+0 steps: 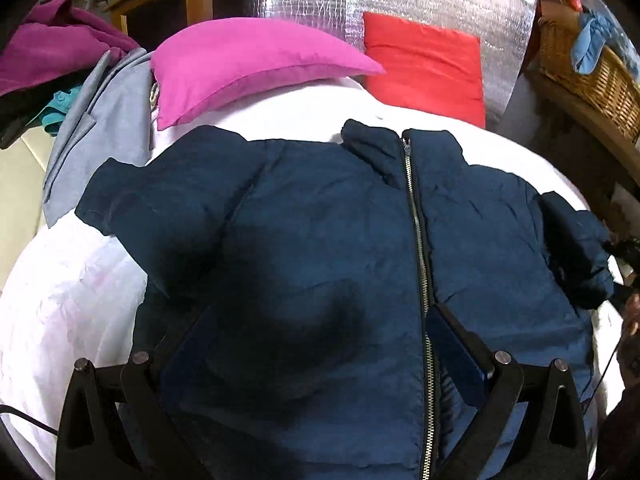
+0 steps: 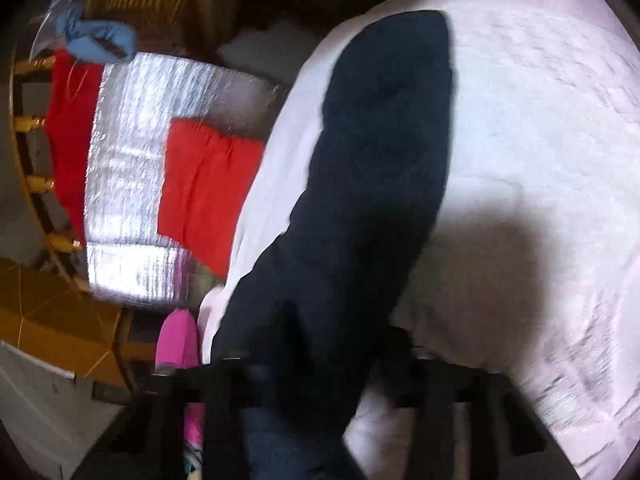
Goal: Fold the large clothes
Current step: 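Grasp the jacket sleeve with the right tool while the left tool hovers over the jacket body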
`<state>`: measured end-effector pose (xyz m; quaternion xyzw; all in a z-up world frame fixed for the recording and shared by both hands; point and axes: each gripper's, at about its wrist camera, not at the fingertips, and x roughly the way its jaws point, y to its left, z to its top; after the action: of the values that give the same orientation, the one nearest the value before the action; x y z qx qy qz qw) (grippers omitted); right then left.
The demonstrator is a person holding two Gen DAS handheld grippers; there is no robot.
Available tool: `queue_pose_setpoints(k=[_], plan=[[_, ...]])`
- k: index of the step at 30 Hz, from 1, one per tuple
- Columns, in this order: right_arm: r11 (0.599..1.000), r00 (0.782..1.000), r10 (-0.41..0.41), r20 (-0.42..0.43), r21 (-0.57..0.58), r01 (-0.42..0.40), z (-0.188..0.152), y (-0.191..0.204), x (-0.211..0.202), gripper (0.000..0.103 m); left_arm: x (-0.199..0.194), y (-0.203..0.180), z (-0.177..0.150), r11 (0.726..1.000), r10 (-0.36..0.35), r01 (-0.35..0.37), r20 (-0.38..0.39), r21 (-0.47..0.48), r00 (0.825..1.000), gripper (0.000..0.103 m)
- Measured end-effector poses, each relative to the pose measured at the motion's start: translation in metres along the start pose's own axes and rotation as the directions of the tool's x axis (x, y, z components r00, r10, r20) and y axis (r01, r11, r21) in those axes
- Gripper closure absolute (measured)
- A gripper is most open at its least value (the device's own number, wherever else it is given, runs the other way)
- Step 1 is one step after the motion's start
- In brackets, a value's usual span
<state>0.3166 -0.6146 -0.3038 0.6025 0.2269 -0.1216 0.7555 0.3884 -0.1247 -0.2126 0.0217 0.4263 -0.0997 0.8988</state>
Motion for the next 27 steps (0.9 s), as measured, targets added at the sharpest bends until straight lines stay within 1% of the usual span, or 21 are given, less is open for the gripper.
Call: queue_pose_setpoints(k=[1, 2, 3, 5, 7, 9, 11, 12, 13, 14, 15, 16, 17, 18, 20, 21, 23, 25, 27], plan=[[1.000, 1.000, -0.005, 0.007, -0.029, 0.006, -0.002, 0.007, -0.002, 0.076, 0.001, -0.001, 0.000, 1.000, 0.006, -0.006, -0.001, 0.001, 1.000, 0.000], [0.998, 1.000, -0.002, 0.010, -0.067, 0.003, -0.007, 0.018, -0.007, 0.079, 0.001, 0.000, 0.000, 1.000, 0.010, -0.010, -0.002, 0.001, 1.000, 0.000], [0.997, 1.000, 0.006, 0.009, -0.079, -0.005, -0.009, 0.026, -0.010, 0.079, 0.000, 0.000, 0.000, 1.000, 0.014, -0.014, 0.001, -0.002, 1.000, 0.000], [0.991, 0.998, 0.059, 0.002, -0.122, -0.058, -0.025, 0.048, -0.022, 0.079, -0.004, 0.003, -0.001, 1.000, 0.024, -0.024, 0.012, -0.013, 1.000, 0.000], [0.984, 0.996, 0.088, -0.009, -0.158, -0.088, -0.043, 0.062, -0.034, 0.079, -0.011, 0.008, -0.003, 0.999, 0.028, -0.027, 0.020, -0.031, 0.999, 0.000], [0.974, 0.989, 0.134, -0.061, -0.176, -0.142, -0.069, 0.078, -0.038, 0.079, -0.016, 0.010, -0.005, 0.998, 0.030, -0.029, 0.023, -0.051, 0.999, 0.000], [0.969, 0.984, 0.149, -0.096, -0.184, -0.165, -0.088, 0.085, -0.037, 0.079, -0.017, 0.010, -0.006, 0.998, 0.034, -0.032, 0.026, -0.061, 0.999, 0.000], [0.968, 0.982, 0.151, -0.114, -0.186, -0.170, -0.098, 0.088, -0.033, 0.079, -0.016, 0.008, -0.007, 0.997, 0.044, -0.043, 0.023, -0.062, 0.999, 0.000], [0.968, 0.981, 0.136, -0.141, -0.190, -0.161, -0.110, 0.088, -0.025, 0.076, -0.014, 0.006, -0.007, 0.997, 0.048, -0.047, 0.018, -0.060, 0.999, 0.000], [0.972, 0.981, 0.115, -0.155, -0.186, -0.143, -0.114, 0.088, -0.014, 0.076, -0.011, 0.005, -0.008, 0.997, 0.051, -0.051, 0.010, -0.055, 0.999, 0.000], [0.979, 0.980, 0.092, -0.178, -0.165, -0.122, -0.119, 0.083, -0.003, 0.074, -0.008, 0.003, -0.009, 0.997, 0.055, -0.055, 0.000, -0.048, 0.998, 0.000], [0.985, 0.977, 0.081, -0.197, -0.136, -0.109, -0.120, 0.075, 0.004, 0.059, -0.005, 0.002, -0.009, 0.997, 0.059, -0.060, -0.010, -0.043, 0.998, 0.000], [0.991, 0.976, 0.067, -0.209, -0.101, -0.090, -0.117, 0.068, 0.008, 0.032, -0.003, 0.001, -0.010, 0.997, 0.061, -0.062, -0.021, -0.038, 0.998, 0.000], [0.995, 0.975, 0.066, -0.212, -0.057, -0.080, -0.114, 0.059, 0.007, 0.024, 0.001, 0.002, -0.010, 0.998, 0.059, -0.061, -0.036, -0.035, 0.998, 0.000], [0.989, 0.972, 0.144, -0.187, 0.046, -0.137, -0.101, 0.040, -0.002, 0.023, 0.005, 0.004, -0.009, 0.997, 0.060, -0.062, -0.052, -0.040, 0.997, 0.000], [0.988, 0.974, 0.152, -0.166, 0.065, -0.143, -0.094, 0.035, -0.007, 0.023, 0.005, 0.004, -0.009, 0.997, 0.061, -0.064, -0.052, -0.043, 0.997, 0.000], [0.987, 0.986, 0.140, -0.095, 0.095, -0.131, -0.075, 0.023, -0.021, 0.023, 0.005, 0.006, -0.008, 0.996, 0.065, -0.068, -0.051, -0.052, 0.997, 0.000], [0.983, 0.991, 0.122, -0.061, 0.142, -0.112, -0.063, 0.010, -0.027, 0.022, 0.004, 0.005, -0.007, 0.996, 0.059, -0.062, -0.050, -0.057, 0.997, 0.000], [0.967, 0.991, 0.128, -0.030, 0.226, -0.118, -0.051, -0.010, -0.030, 0.022, 0.002, 0.001, -0.008, 0.997, 0.058, -0.060, -0.043, -0.046, 0.997, 0.000]])
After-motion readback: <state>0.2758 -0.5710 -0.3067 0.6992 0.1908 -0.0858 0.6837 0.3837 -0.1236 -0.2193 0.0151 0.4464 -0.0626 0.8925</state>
